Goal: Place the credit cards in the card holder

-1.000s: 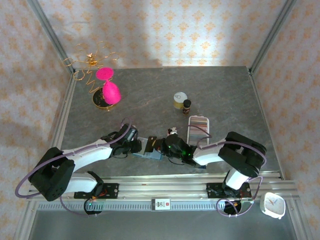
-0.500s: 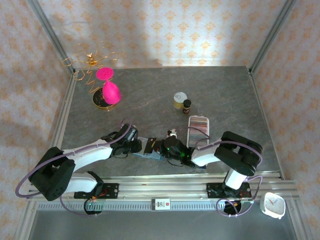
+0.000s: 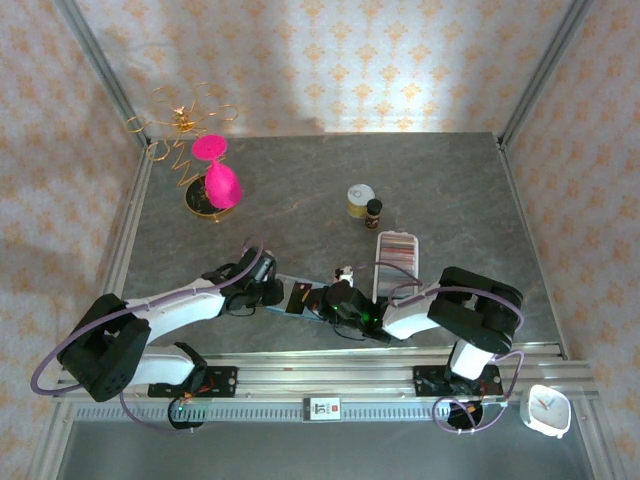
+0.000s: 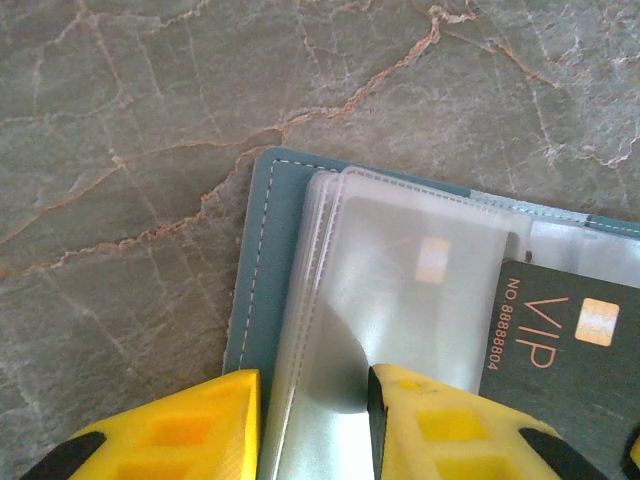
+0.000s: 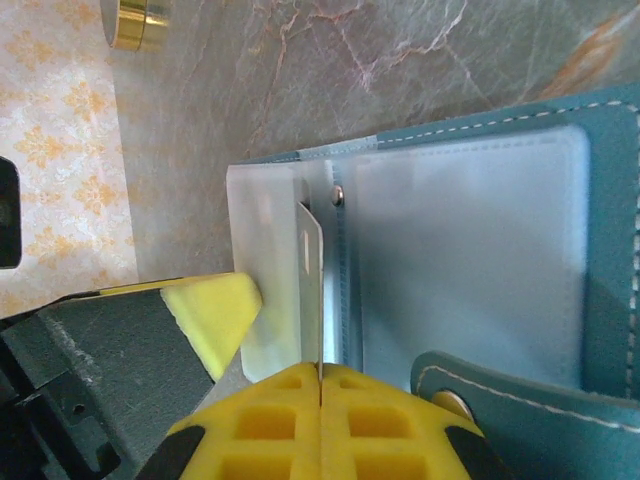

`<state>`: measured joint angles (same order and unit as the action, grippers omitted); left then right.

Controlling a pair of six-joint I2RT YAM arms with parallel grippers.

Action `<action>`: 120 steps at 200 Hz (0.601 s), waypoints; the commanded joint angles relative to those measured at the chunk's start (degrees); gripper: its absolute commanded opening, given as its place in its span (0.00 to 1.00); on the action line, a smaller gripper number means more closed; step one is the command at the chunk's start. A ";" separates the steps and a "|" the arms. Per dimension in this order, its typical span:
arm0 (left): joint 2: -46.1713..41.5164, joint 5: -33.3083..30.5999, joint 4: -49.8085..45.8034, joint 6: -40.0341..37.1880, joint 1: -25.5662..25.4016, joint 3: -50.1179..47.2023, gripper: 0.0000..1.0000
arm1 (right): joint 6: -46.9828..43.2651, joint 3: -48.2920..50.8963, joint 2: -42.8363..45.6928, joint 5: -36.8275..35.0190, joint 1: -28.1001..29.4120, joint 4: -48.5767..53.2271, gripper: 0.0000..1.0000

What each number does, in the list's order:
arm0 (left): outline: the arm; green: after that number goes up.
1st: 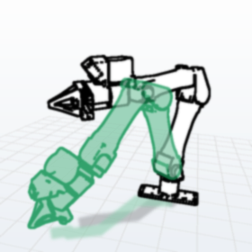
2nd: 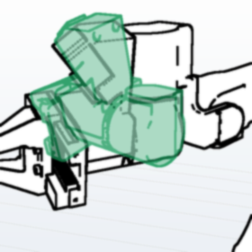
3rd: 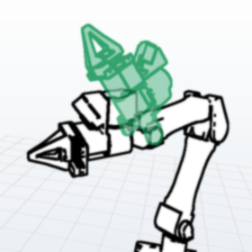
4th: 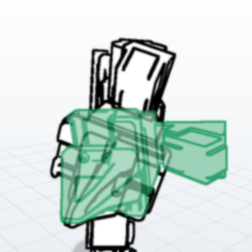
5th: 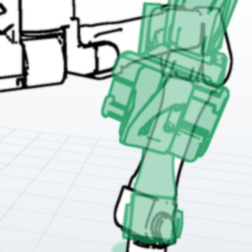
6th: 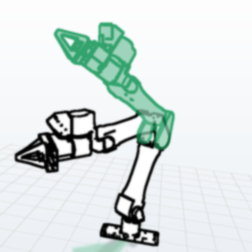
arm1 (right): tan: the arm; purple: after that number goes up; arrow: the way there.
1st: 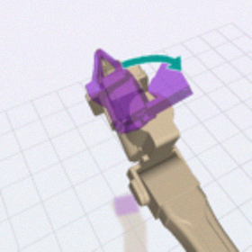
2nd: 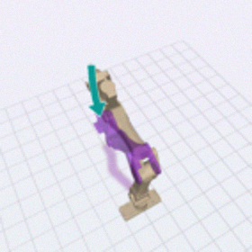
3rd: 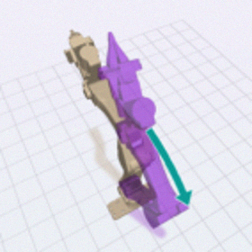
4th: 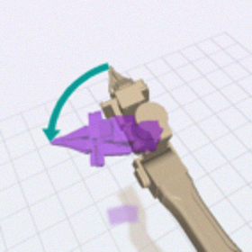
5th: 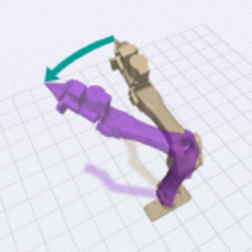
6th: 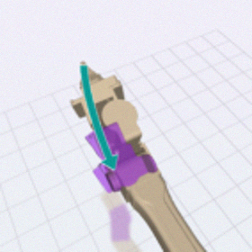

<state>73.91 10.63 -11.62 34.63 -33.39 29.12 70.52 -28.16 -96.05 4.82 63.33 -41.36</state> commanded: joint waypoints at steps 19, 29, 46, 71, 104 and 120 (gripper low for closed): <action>0.89 -0.31 -1.83 0.26 -0.27 -0.91 0.31 | -0.24 -0.42 -1.75 -2.93 0.30 -0.39 0.00; 0.90 -0.35 -1.84 0.26 -0.27 -0.87 0.31 | -0.76 -0.81 -1.94 -3.19 0.30 -0.32 0.00; 0.90 -0.28 -1.97 0.26 -0.28 -0.74 0.31 | -1.84 -1.55 -2.04 -3.28 -0.28 0.76 0.00; 0.85 -0.22 -1.97 0.26 -0.26 -0.83 0.32 | -2.71 -1.60 -2.25 -2.75 -1.03 0.11 0.00; 0.04 -0.26 -1.59 0.23 -0.27 -1.00 0.32 | -3.31 -2.52 -4.23 -0.95 -1.10 -2.65 0.00; -0.44 -0.27 -1.57 0.43 -0.26 -1.20 0.33 | -2.99 -2.60 -4.86 -0.78 -1.11 -3.47 0.00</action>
<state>73.84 10.63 -11.57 34.63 -33.41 29.10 68.73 -29.78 -99.26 4.29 62.41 -43.48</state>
